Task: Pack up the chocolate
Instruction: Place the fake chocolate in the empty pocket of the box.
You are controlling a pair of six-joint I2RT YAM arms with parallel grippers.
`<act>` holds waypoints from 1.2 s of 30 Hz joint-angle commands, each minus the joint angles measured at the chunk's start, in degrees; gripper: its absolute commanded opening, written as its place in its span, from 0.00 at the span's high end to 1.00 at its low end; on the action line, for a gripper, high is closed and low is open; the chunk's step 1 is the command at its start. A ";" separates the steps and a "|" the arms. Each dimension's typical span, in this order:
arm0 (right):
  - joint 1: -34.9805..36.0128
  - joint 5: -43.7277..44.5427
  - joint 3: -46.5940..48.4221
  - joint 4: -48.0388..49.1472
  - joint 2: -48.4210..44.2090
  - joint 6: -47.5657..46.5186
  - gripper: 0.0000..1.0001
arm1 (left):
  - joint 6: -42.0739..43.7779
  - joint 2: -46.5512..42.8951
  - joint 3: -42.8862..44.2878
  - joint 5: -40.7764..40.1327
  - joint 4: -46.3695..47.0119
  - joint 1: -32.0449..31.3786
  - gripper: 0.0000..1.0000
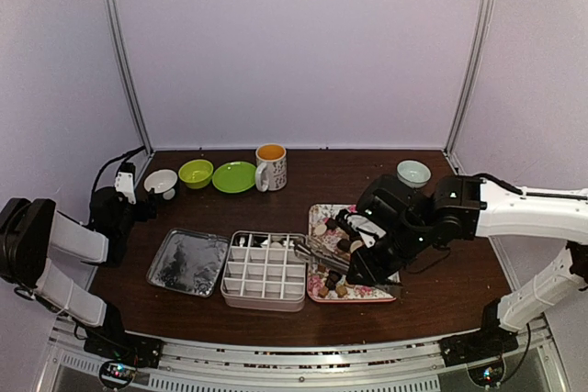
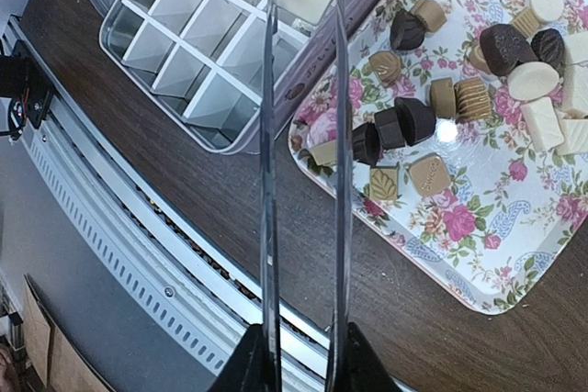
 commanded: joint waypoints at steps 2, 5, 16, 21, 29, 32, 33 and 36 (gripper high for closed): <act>0.33 0.13 2.80 0.88 1.90 -2.01 0.75 | -0.35 0.07 1.29 -0.10 3.04 0.36 0.02; 0.38 0.17 3.35 1.48 2.78 -2.25 0.75 | -0.35 0.07 1.25 -0.12 2.97 0.37 0.02; 0.39 1.01 4.94 0.33 4.77 -2.78 0.66 | -0.36 0.07 1.25 -0.12 2.98 0.39 0.02; 0.35 1.09 5.17 0.74 4.41 -2.78 0.64 | -0.36 0.07 1.25 -0.11 3.02 0.39 0.02; 0.40 2.12 7.41 -1.21 5.15 -4.06 0.61 | -0.36 0.07 1.25 -0.11 3.04 0.39 0.02; 0.27 3.66 7.84 -1.89 3.82 -4.12 0.62 | -0.35 0.06 1.25 -0.11 3.05 0.39 0.02; 0.21 3.99 7.74 -2.12 3.26 -4.03 0.62 | -0.35 0.07 1.25 -0.12 3.04 0.34 0.02; -0.12 4.47 6.73 -3.19 1.26 -3.92 0.63 | -0.35 0.07 1.25 -0.12 2.99 0.39 0.02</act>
